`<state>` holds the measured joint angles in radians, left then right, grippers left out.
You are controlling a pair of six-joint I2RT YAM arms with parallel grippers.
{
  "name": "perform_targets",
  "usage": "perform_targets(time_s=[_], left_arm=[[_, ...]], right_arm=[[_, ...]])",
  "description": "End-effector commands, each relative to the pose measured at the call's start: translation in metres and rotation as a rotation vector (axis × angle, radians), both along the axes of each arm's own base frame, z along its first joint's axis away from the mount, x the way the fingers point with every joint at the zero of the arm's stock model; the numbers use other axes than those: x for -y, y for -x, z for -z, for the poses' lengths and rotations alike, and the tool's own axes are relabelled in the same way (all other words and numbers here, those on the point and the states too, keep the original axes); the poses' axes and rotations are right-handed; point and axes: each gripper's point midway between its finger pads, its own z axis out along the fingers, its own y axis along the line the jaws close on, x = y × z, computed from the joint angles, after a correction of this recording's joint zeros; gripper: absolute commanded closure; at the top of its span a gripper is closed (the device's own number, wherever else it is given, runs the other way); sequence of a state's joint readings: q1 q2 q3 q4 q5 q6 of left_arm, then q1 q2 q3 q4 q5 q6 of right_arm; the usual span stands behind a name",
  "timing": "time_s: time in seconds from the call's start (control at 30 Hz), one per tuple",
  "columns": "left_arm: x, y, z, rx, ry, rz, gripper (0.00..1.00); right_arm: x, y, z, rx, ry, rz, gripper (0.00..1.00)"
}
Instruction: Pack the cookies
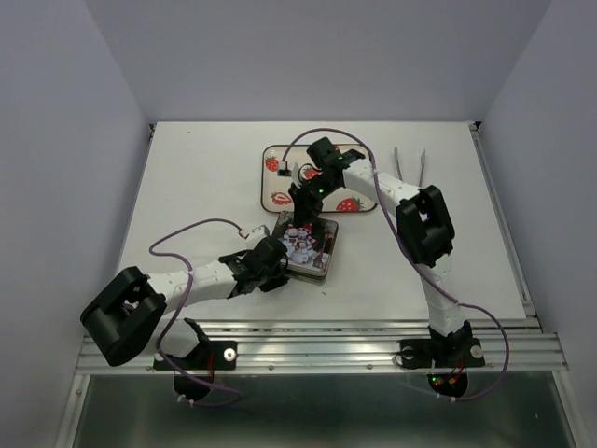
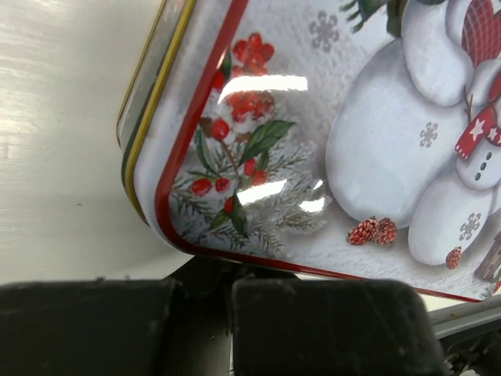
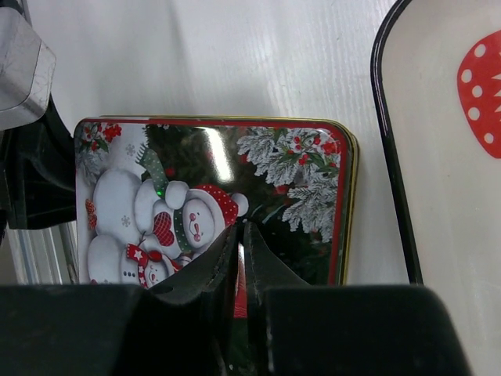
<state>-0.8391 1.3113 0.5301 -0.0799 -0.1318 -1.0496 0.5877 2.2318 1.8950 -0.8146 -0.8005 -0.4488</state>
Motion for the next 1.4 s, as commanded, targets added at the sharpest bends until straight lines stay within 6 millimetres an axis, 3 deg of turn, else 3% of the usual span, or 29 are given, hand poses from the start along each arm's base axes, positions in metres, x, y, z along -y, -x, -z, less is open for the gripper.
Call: perform_targets(time_s=[0.0,0.2,0.33,0.47,0.7,0.8,0.83,0.87,0.9,0.97,1.03,1.07,1.1,1.13,1.23,1.37], left_arm=[[-0.003,-0.019,-0.012,0.076,-0.017,-0.012,0.99],[-0.006,-0.015,-0.021,0.098,0.013,-0.010,0.99],[-0.014,-0.010,-0.028,0.107,0.006,-0.014,0.94],[-0.022,-0.009,-0.047,0.138,0.028,-0.050,0.92],[-0.033,0.012,-0.059,0.097,0.067,-0.064,0.92],[-0.042,0.004,-0.079,0.152,0.048,-0.105,0.86],[-0.043,-0.003,-0.096,0.180,0.048,-0.123,0.85],[-0.047,-0.010,-0.104,0.211,0.033,-0.154,0.82],[-0.047,-0.014,-0.111,0.232,0.030,-0.160,0.82],[-0.049,-0.026,-0.128,0.278,0.017,-0.187,0.79],[-0.048,-0.036,-0.139,0.309,-0.001,-0.183,0.79],[-0.056,-0.044,-0.142,0.327,-0.036,-0.192,0.79],[-0.059,-0.050,-0.145,0.334,-0.050,-0.194,0.79],[-0.058,-0.058,-0.154,0.352,-0.043,-0.199,0.79],[-0.057,-0.074,-0.148,0.354,-0.056,-0.181,0.79],[-0.039,-0.083,-0.130,0.326,-0.041,-0.083,0.82]], right_arm=[[-0.002,0.019,-0.017,-0.026,-0.020,-0.039,0.87],[-0.008,0.010,-0.035,0.002,-0.039,-0.009,0.87],[-0.010,-0.013,-0.049,0.083,-0.029,0.112,0.87],[-0.014,-0.028,-0.076,0.176,-0.085,0.184,0.86],[-0.005,-0.028,-0.112,0.266,-0.127,0.238,0.83],[0.005,-0.017,-0.110,0.252,-0.106,0.249,0.84],[0.008,-0.011,-0.108,0.244,-0.101,0.248,0.85],[0.011,0.000,-0.096,0.229,-0.071,0.237,0.85],[0.014,0.005,-0.102,0.253,-0.071,0.251,0.85],[0.023,0.018,-0.084,0.246,-0.023,0.244,0.85],[0.028,0.026,-0.079,0.238,-0.008,0.270,0.86],[0.028,0.043,-0.069,0.216,0.006,0.248,0.87],[0.028,0.042,-0.069,0.216,0.008,0.253,0.87],[0.030,0.056,-0.059,0.204,0.033,0.242,0.87],[0.033,0.076,-0.047,0.190,0.056,0.230,0.87],[0.035,0.084,-0.030,0.139,0.065,0.247,0.88]])
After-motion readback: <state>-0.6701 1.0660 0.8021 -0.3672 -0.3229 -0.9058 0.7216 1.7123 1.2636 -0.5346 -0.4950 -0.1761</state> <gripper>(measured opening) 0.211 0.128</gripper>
